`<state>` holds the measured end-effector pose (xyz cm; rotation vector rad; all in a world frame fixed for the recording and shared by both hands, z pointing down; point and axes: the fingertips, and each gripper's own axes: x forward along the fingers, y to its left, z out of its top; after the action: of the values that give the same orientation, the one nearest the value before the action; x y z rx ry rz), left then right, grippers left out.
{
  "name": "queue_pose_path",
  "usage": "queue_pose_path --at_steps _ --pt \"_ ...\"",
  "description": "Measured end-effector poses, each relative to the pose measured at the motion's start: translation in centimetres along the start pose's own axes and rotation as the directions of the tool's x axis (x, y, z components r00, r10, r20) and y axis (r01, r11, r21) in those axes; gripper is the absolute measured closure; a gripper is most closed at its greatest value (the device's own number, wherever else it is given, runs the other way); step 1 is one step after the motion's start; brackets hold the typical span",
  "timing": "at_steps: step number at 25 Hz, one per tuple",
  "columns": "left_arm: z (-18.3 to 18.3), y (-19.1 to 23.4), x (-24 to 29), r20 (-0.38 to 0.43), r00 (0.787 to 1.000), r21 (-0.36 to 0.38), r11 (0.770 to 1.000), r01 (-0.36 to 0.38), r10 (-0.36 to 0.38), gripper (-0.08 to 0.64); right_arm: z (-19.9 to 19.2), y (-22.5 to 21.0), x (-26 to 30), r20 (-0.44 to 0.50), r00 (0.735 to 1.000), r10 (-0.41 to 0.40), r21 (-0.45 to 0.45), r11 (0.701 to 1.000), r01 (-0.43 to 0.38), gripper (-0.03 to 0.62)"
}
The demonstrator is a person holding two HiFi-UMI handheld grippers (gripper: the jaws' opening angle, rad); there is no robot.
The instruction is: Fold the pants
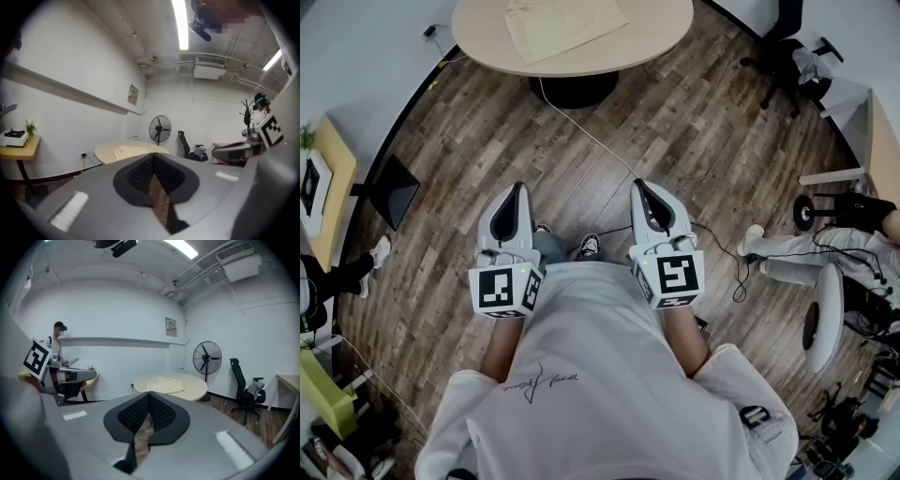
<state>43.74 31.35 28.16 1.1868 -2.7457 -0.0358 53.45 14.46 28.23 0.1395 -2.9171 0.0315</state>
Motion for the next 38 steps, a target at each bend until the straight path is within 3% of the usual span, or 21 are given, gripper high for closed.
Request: queue_pose_path --at_steps 9,13,16,19,25,29,38 --pt "0.5 -1.1 0.1 -0.016 1.0 0.004 1.0 -0.016 0.016 0.506 0.0 -0.8 -0.2 -0.012 1.0 0.013 0.007 1.0 -0.012 0.595" --pt "0.1 -0.5 0.5 -0.046 0.998 -0.021 0.999 -0.033 0.032 0.508 0.3 -1.5 0.5 0.01 1.0 0.011 0.11 0.994 -0.012 0.595" --pt "-0.1 0.1 1.3 -0.063 0.998 -0.037 0.999 -0.033 0.03 0.508 1.0 -1.0 1.2 0.029 0.992 0.125 0.213 0.968 -0.129 0.595" --pt "-0.4 0.9 2.5 -0.073 0.997 -0.05 0.998 -0.025 0.021 0.508 1.2 -0.9 2.5 0.007 0.986 0.169 0.197 0.966 -0.167 0.597" --pt "-1.0 2.8 5.9 -0.096 0.995 -0.079 0.997 0.008 -0.016 0.508 1.6 -1.1 5.9 0.02 0.993 0.118 0.172 0.978 -0.12 0.597" --pt "-0.6 4.6 9.1 -0.103 0.994 -0.092 0.995 0.028 -0.037 0.508 1.8 -1.0 9.5 -0.028 0.993 0.111 0.173 0.979 -0.105 0.597" --pt "1.3 12.4 16.3 -0.106 0.993 -0.116 0.993 0.03 -0.042 0.508 5.0 -0.2 19.1 -0.052 0.991 0.121 0.173 0.979 -0.11 0.595"
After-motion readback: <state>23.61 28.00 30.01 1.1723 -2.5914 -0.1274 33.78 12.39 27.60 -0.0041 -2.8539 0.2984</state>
